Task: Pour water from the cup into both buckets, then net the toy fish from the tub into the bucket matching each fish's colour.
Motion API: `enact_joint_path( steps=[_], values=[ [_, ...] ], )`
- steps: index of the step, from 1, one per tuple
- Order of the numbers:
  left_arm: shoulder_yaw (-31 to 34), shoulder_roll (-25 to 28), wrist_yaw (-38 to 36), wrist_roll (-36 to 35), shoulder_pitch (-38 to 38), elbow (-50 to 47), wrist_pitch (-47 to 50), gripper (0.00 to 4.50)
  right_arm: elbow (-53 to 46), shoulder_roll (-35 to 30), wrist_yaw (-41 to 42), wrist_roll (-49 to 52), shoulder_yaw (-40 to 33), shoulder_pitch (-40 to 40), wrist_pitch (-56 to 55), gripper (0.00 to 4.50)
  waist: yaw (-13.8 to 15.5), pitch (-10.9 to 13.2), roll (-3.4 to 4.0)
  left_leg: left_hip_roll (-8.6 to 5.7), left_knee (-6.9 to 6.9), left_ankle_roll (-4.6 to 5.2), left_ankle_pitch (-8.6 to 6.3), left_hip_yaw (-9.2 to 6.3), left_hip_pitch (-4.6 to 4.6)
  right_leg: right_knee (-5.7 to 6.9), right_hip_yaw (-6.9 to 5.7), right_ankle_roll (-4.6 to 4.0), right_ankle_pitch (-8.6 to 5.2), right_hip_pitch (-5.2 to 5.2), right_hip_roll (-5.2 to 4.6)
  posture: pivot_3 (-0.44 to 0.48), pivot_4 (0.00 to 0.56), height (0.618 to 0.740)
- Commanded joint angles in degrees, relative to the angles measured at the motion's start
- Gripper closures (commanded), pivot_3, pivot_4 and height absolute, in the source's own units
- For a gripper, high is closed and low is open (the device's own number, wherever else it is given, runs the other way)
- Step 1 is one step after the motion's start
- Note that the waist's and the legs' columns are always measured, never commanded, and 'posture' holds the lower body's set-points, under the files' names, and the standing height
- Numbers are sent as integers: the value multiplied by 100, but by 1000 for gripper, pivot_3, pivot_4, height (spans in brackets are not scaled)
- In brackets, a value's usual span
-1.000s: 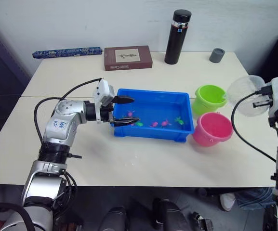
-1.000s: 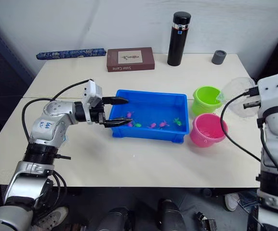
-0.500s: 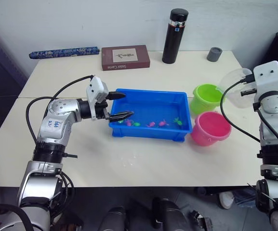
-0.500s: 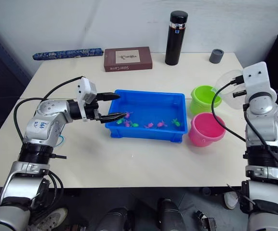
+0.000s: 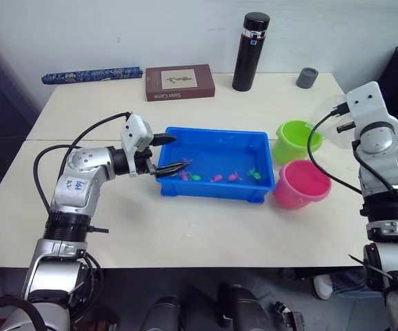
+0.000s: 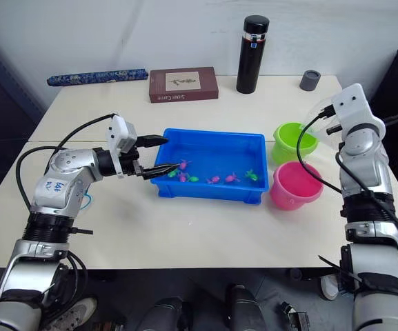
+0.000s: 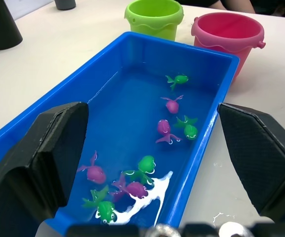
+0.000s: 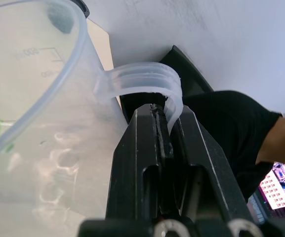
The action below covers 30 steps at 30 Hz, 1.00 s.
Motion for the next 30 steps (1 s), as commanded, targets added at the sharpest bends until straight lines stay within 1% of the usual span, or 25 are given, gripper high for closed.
enact_joint_path(
  steps=[1,14,30],
  values=[
    [137,104,42,-56,11,-330,32,0,-4,-216,-156,-275,86,-239,-227,4472,-1,0,0,0,0,0,0,0,0,0,0,0,0,0,0,0,150,740],
    [170,125,162,-110,251,-694,200,0,568,-225,-438,-1148,921,-582,-640,4472,-16,1,1,0,-1,-3,2,0,0,-1,0,0,0,-1,1,0,150,740],
    [201,154,202,-136,353,-846,274,0,670,-323,-583,-1821,1346,-623,-896,4472,-30,1,1,0,-1,-5,2,0,-1,-2,-1,0,0,-1,1,0,150,740]
  ],
)
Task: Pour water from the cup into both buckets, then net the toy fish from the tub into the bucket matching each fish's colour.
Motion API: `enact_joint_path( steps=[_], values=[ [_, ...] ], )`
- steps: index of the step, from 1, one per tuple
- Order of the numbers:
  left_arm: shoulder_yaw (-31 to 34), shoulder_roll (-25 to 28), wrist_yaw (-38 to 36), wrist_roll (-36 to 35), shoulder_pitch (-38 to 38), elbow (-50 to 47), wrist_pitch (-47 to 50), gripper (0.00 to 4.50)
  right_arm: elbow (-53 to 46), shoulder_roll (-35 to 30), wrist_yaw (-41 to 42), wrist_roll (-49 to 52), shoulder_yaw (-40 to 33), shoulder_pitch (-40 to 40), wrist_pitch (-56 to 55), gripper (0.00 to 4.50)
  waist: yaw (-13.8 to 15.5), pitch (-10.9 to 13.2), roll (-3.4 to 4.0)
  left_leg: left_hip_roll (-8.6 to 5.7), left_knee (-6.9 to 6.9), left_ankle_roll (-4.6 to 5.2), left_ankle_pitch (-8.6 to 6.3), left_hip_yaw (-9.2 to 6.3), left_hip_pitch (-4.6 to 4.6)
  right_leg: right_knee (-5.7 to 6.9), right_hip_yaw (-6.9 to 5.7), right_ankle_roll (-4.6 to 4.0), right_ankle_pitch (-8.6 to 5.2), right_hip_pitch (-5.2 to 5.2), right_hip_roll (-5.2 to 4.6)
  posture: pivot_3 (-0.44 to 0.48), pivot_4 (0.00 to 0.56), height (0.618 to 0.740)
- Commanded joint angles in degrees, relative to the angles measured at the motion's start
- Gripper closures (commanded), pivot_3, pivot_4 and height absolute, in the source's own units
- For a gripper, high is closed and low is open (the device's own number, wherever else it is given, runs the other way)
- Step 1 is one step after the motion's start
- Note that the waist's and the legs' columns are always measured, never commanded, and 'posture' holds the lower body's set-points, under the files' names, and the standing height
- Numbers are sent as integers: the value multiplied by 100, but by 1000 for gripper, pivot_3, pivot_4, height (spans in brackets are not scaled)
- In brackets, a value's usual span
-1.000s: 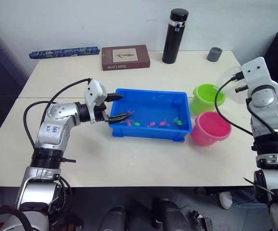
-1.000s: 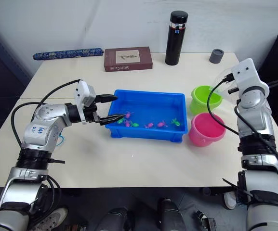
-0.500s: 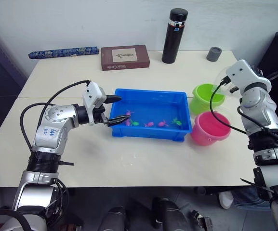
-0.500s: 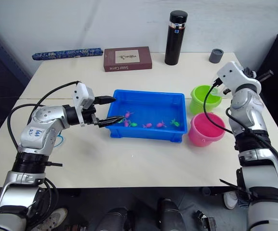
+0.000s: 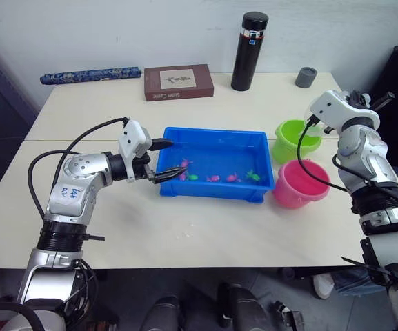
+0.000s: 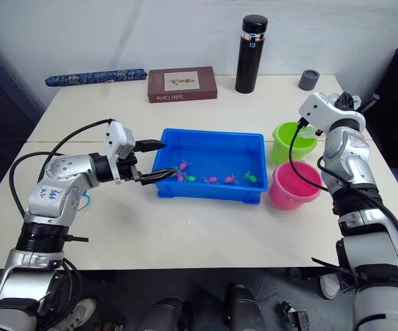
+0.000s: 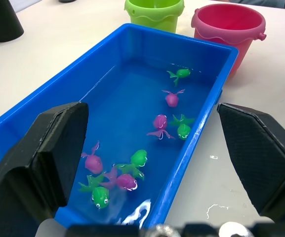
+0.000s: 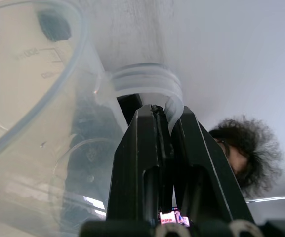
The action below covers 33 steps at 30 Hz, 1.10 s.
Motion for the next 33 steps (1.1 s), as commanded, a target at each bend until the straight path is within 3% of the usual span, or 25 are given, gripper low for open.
enact_joint_path(
  steps=[1,15,33],
  values=[
    [156,84,-7,-111,-28,-234,-19,0,-177,-243,-118,-249,-6,-163,-80,4472,1,0,0,0,0,0,0,0,0,0,0,0,0,0,0,0,150,740],
    [152,41,36,-122,19,-279,-19,0,-345,-468,-397,-1033,339,-120,-298,4472,-38,0,0,0,-1,-2,1,0,0,-1,0,0,0,0,1,0,150,740],
    [169,51,52,-138,105,-391,33,0,-316,-481,-393,-1344,390,-77,-512,4472,-97,0,0,1,-1,-6,2,-1,0,-1,-1,0,0,0,2,0,150,740]
  ],
)
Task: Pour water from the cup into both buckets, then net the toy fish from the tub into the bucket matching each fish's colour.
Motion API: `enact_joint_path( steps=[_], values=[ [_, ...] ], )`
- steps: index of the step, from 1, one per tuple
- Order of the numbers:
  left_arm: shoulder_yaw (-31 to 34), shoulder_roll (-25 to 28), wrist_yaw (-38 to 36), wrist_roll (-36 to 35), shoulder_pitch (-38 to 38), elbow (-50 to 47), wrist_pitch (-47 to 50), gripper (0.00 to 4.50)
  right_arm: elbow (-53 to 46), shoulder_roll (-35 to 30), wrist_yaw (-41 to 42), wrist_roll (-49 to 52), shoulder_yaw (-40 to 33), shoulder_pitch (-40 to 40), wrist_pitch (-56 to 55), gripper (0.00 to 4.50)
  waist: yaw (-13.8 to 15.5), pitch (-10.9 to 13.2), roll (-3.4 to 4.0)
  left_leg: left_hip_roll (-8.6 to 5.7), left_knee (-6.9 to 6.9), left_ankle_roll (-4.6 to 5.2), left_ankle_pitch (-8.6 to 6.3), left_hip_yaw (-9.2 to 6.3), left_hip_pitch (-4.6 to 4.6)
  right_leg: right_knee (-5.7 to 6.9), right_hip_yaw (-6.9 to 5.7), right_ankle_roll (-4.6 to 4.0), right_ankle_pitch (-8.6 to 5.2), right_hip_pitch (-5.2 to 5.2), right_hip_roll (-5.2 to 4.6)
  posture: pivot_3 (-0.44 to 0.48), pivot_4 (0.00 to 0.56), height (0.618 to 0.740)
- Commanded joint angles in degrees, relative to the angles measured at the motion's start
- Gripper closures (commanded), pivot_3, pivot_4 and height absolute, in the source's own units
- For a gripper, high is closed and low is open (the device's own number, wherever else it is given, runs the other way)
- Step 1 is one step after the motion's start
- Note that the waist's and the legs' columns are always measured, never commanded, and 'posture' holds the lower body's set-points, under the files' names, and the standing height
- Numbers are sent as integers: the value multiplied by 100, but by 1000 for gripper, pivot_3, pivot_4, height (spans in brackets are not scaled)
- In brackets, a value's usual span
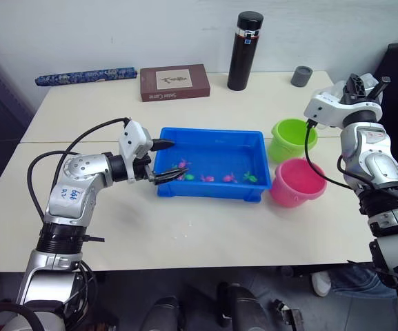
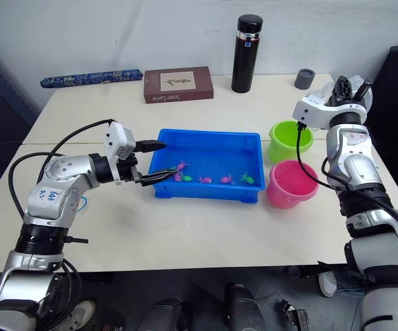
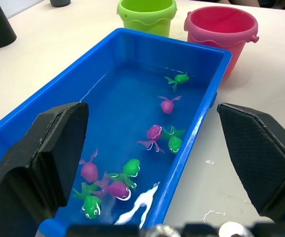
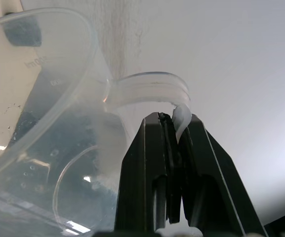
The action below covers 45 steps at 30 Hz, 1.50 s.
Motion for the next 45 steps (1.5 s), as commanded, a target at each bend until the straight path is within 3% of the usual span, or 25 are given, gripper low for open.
enact_joint_path(
  steps=[1,13,17,23,25,32,39,45],
  values=[
    [170,44,41,-124,37,-210,-14,0,-128,-148,-92,-129,-23,-90,-38,4472,1,0,0,0,0,0,0,0,0,0,0,0,0,0,0,0,150,740],
    [175,43,78,-146,91,-276,8,0,0,-2,-4,296,-372,-82,5,4472,1,0,0,0,0,-1,0,0,0,0,0,0,0,0,0,0,150,740],
    [175,50,37,-175,86,-271,26,0,-237,147,189,1098,-1091,91,328,4472,15,0,0,1,0,-1,1,-1,0,0,-1,0,0,0,0,0,150,740],
    [187,44,-274,-494,-46,-250,116,0,-1309,477,702,2770,-2821,741,1229,4472,39,0,0,1,2,-1,1,-5,-2,-1,-4,1,0,4,-2,0,150,740],
    [139,61,-398,-500,-90,-178,44,0,-1872,720,805,3458,-3593,1102,1581,4472,37,0,0,2,3,-1,1,-3,0,2,-3,1,0,4,-2,0,150,740],
    [111,16,-806,-654,-150,-111,-74,0,-3154,1572,733,4861,-5055,1892,2514,4472,34,0,0,4,1,-1,1,-3,1,6,-1,1,0,4,0,0,150,740],
    [77,-14,-985,-673,-186,-92,-97,0,-3075,2291,229,5634,-5737,2144,2592,4472,20,0,0,3,0,-1,1,-3,2,8,3,0,0,3,-1,0,150,740],
    [42,42,-983,-644,-185,-162,-40,0,-2254,2502,-2,5821,-5662,2081,1870,4472,9,0,1,3,-1,0,1,-3,4,10,5,0,0,2,-1,0,150,740]
  ],
)
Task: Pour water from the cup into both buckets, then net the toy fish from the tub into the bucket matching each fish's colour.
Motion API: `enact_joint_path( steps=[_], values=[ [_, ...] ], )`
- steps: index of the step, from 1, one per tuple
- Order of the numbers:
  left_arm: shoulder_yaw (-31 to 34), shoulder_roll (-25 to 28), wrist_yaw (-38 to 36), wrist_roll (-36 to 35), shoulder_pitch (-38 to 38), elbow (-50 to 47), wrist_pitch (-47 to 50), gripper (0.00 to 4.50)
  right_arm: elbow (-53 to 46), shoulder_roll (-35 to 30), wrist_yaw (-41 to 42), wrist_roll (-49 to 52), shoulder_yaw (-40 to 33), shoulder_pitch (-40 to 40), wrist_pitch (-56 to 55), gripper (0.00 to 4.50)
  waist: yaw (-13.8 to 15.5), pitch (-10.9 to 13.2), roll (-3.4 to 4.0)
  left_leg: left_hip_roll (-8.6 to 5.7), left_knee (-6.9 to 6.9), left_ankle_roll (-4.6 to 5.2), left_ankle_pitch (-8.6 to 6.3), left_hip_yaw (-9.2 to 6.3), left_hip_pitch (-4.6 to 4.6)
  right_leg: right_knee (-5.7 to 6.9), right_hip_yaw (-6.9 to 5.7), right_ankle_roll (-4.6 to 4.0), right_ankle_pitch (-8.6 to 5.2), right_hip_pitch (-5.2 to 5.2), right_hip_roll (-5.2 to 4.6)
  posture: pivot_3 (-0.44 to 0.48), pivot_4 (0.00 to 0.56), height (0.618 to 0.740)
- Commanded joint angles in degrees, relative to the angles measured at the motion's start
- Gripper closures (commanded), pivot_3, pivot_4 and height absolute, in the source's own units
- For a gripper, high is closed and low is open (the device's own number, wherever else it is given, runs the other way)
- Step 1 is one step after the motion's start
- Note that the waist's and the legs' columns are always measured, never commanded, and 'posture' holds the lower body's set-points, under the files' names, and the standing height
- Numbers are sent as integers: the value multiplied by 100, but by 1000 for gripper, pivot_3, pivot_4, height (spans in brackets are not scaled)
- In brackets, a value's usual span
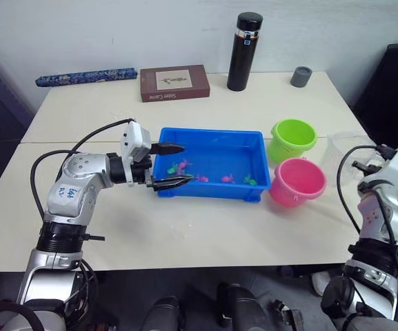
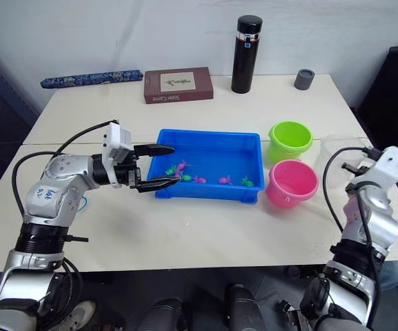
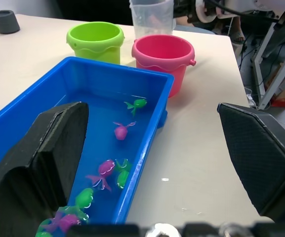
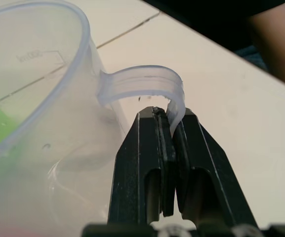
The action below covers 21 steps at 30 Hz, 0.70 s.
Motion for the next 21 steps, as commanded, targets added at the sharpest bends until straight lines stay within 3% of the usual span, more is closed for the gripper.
enact_joint_path(
  steps=[1,9,12,18,19,21],
  values=[
    [40,72,-13,-59,-123,-180,5,0,474,-33,-155,73,53,-105,-695,4472,1,0,0,0,0,0,0,0,0,0,0,0,0,0,0,0,150,740],
    [96,210,31,-61,-36,-304,80,0,927,-39,-351,127,354,-5,-890,4472,-12,0,0,0,-1,0,0,0,1,1,2,0,0,0,-1,0,150,740],
    [90,204,58,-59,2,-350,93,0,795,-75,-400,137,400,169,-663,3411,-7,0,0,1,-1,0,0,-1,1,1,2,0,0,0,-1,0,150,740],
    [34,147,97,-28,-23,-283,52,0,-80,-157,-361,168,576,742,-15,313,5,0,0,0,-1,2,1,-2,0,0,3,-1,0,0,-6,0,150,740],
    [22,136,94,-22,-32,-261,39,0,-295,-163,-358,193,560,864,132,69,3,0,0,0,-2,3,0,-2,0,0,3,-1,0,0,-6,0,150,740],
    [3,115,85,-12,-50,-223,17,0,-731,-169,-345,257,519,1099,439,69,5,-1,1,0,-4,3,0,-2,2,1,4,-1,0,0,-6,0,150,740]
  ],
)
